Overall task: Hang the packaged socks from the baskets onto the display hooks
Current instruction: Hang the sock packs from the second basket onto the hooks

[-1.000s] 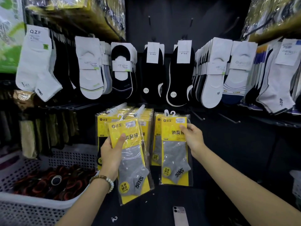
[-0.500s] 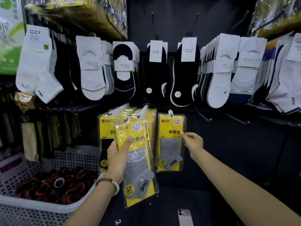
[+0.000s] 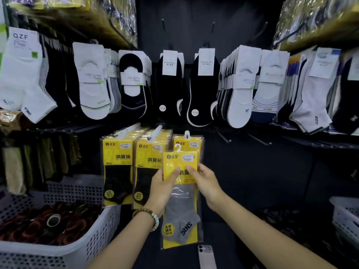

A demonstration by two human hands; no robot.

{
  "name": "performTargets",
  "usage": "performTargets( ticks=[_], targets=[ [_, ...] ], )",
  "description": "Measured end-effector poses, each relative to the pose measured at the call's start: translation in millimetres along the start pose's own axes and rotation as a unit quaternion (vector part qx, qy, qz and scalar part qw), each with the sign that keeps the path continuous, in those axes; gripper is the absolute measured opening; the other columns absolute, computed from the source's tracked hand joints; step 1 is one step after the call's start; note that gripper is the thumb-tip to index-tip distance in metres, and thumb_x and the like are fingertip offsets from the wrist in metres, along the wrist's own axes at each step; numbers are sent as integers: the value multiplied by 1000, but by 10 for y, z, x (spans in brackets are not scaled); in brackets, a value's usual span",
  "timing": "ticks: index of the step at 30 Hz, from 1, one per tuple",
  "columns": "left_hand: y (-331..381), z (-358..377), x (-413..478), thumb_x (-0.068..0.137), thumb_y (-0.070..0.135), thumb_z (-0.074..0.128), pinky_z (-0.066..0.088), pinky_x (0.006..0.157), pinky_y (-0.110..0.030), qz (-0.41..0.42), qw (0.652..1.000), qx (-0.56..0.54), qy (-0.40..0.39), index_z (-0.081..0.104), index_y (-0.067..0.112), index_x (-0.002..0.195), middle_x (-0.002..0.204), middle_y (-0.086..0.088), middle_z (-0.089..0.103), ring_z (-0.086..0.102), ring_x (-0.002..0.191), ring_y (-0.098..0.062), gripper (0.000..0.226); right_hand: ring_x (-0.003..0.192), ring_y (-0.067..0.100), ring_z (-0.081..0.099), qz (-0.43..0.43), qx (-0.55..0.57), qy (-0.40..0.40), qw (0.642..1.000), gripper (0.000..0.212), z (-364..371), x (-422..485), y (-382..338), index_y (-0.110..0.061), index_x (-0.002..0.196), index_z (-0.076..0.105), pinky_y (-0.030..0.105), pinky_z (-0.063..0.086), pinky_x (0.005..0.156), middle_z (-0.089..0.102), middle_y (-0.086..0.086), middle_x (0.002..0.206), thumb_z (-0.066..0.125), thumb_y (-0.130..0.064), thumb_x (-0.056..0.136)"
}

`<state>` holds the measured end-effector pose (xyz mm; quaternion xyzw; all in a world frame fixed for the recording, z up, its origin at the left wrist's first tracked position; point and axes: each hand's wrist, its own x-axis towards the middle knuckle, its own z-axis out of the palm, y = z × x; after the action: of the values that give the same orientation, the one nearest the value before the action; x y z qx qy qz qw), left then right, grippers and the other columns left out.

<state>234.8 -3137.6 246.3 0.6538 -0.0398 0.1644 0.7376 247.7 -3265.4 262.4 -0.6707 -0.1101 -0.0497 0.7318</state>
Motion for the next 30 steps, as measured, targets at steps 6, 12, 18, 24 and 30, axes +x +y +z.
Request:
performTargets(
  ticks=[6, 12, 18, 24, 30],
  targets=[
    [-7, 46, 10, 88, 40, 58, 46, 77, -12, -4, 998, 38, -43, 49, 27, 126, 118, 11, 60, 59, 103, 0, 41, 93, 19, 69, -13, 13, 104, 994, 12, -206, 55, -71, -12, 100, 65, 29, 56, 81, 72, 8, 101, 54, -14, 95],
    [-37, 32, 109, 95, 40, 47, 40, 79, -15, -21, 995, 73, -60, 46, 28, 134, 132, 8, 51, 51, 106, -1, 41, 90, 21, 67, -13, -35, 134, 990, 12, -218, 312, -184, -13, 91, 64, 37, 54, 85, 71, 6, 93, 54, -15, 96],
    [-74, -4, 270, 97, 40, 44, 37, 101, -25, -20, 995, 90, -34, 37, 21, 142, 142, 3, 44, 45, 124, -9, 50, 88, 24, 68, -4, -80, 129, 988, 17, -66, 601, -128, -6, 103, 65, 37, 56, 83, 71, 13, 98, 55, -17, 96],
    [-231, 15, 407, 97, 40, 44, 31, 94, -22, -27, 991, 122, -44, 28, 21, 147, 150, 1, 34, 35, 135, -13, 57, 94, 21, 61, 63, -82, 186, 977, 24, -128, 739, 146, -5, 101, 66, 30, 47, 78, 66, 7, 98, 64, -27, 90],
    [-529, -94, 271, 96, 41, 45, 33, 105, -31, -42, 983, 161, -73, 30, 22, 146, 149, -1, 36, 34, 137, -16, 56, 108, 23, 59, 99, -128, 182, 970, 22, -391, 450, 435, -8, 109, 64, 38, 48, 98, 64, 8, 113, 60, -22, 92]
  ],
)
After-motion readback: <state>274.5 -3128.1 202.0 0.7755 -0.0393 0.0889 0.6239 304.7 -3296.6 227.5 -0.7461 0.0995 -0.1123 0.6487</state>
